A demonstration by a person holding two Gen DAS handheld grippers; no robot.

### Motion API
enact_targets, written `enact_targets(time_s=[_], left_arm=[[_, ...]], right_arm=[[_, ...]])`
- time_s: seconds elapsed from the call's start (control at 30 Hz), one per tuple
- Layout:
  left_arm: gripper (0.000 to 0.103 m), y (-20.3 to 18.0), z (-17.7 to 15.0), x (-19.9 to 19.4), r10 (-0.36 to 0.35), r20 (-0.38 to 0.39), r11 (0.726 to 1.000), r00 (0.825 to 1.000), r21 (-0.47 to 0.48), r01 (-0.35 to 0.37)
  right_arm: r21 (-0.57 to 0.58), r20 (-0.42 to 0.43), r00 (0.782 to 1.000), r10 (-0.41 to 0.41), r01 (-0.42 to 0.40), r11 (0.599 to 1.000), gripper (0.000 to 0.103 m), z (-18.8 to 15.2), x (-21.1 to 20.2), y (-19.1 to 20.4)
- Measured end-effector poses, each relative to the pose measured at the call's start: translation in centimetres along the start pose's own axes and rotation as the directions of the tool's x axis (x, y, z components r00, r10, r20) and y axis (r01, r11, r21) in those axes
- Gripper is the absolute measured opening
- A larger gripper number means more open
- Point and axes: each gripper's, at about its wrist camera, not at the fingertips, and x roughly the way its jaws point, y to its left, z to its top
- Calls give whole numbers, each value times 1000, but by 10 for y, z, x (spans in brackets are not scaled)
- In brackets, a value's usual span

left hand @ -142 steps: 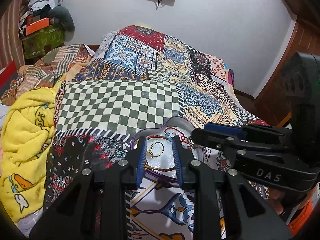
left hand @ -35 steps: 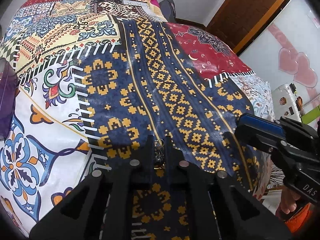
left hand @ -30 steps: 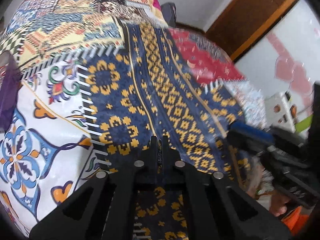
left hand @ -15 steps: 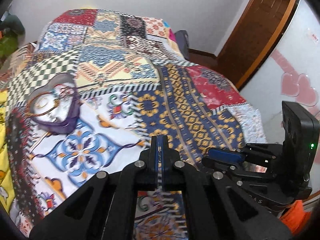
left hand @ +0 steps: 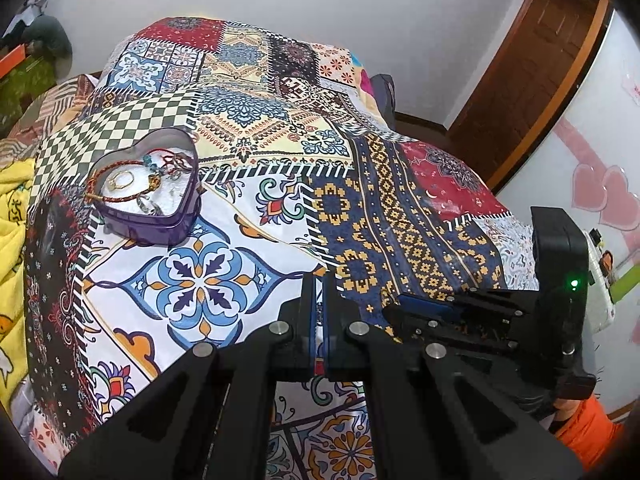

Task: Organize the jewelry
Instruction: 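Grasp a small earring with the right gripper while the left grasps another earring, then carry both earrings to the heart tin with both grippers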

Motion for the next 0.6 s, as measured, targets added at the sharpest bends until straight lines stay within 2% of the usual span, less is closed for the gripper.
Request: enact_targets(time_s=[0.3,0.6], left_arm=[[0,5,1,-16,18,33,1000,999,-11,-18],[0,17,15,-40,48,104,998,993,-37,-44]], right_arm=[[-6,27,1000,15,-14,1000,9,4,-8,7],[-27,146,988,52,-49,998,9,37,-39,24]])
